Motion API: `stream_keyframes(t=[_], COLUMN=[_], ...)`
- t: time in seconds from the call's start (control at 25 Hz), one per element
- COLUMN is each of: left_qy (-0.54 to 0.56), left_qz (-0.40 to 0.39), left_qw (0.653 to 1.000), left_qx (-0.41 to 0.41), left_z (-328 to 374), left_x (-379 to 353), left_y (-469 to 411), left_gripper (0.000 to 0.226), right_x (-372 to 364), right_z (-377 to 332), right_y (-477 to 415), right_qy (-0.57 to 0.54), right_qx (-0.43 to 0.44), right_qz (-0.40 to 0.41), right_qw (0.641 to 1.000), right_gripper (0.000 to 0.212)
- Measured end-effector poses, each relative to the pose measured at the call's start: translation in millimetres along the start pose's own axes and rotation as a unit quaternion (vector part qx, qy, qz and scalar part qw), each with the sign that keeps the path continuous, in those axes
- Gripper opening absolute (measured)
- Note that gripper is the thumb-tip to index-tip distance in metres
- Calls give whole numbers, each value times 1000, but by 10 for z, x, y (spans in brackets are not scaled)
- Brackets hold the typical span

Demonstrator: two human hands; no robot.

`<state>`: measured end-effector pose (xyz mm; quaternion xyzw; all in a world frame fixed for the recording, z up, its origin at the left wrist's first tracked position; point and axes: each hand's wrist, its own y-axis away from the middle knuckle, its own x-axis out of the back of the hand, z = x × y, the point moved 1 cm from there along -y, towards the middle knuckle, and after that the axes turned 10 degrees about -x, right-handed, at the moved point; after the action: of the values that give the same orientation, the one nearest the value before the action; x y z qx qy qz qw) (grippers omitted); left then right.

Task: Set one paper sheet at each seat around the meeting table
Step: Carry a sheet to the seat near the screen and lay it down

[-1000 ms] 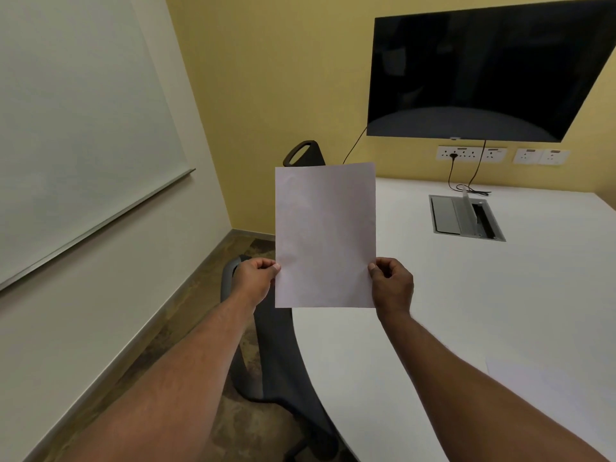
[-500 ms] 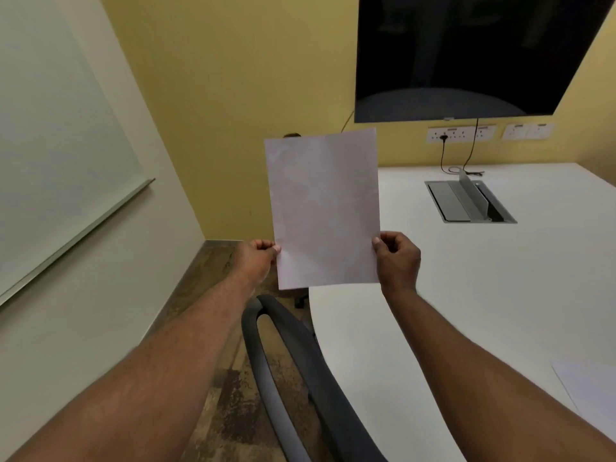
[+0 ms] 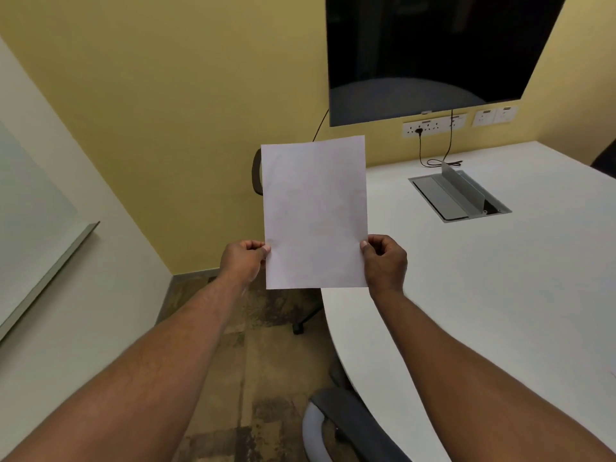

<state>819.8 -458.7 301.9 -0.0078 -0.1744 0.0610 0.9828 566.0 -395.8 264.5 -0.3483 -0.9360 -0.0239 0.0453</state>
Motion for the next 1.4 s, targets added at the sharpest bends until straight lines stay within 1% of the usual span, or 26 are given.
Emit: stream_keyframes(t=[0.2, 0.36, 0.52, 0.64, 0.76, 0.84, 0.96, 1.08, 1.24, 1.32, 1.4], left_qy=[-2, -8, -15, -8, -6, -9, -14, -32, -64, -80, -99], left_qz=[-63, -124, -172, -202, -230, -245, -271, -297, -330, -345, -360], left_qw=[997, 991, 982, 975, 968, 964, 955, 946, 932, 926, 920], left_qx=[-37, -58, -72, -91, -98, -105, -121, -125, -135, -127, -117], left_z=[-177, -132, -13, 106, 118, 144, 172, 210, 233, 164, 64], left_x=[182, 286, 229, 77, -242, -478, -971, -1494, -2066, -2336, -2621], left_y=[-1075, -2087, -2824, -3420, -3946, -4245, -4867, -5412, -5983, -6235, -6469], left_gripper=[12, 8, 10, 12, 14, 9, 11, 12, 10, 8, 12], right_x=[-852, -1539, -1960, -2238, -2430, -2499, -2669, -2789, -2925, -2999, -3087], right_z=[31, -10, -112, -176, -105, 16, 171, 322, 430, 522, 679], right_y=[-323, -626, -906, -1248, -1601, -1846, -2412, -2988, -3535, -3742, -3933], right_qy=[8, 3, 6, 0, -11, -13, -15, -22, -21, -18, -8], right_qx=[-2, -25, -58, -64, -83, -93, -107, -130, -160, -179, -198], right_qz=[57, 114, 164, 196, 222, 230, 248, 274, 292, 298, 310], right_qw=[998, 993, 985, 978, 971, 969, 963, 953, 943, 937, 930], right_gripper=[9, 6, 6, 7, 9, 9, 10, 12, 11, 12, 13])
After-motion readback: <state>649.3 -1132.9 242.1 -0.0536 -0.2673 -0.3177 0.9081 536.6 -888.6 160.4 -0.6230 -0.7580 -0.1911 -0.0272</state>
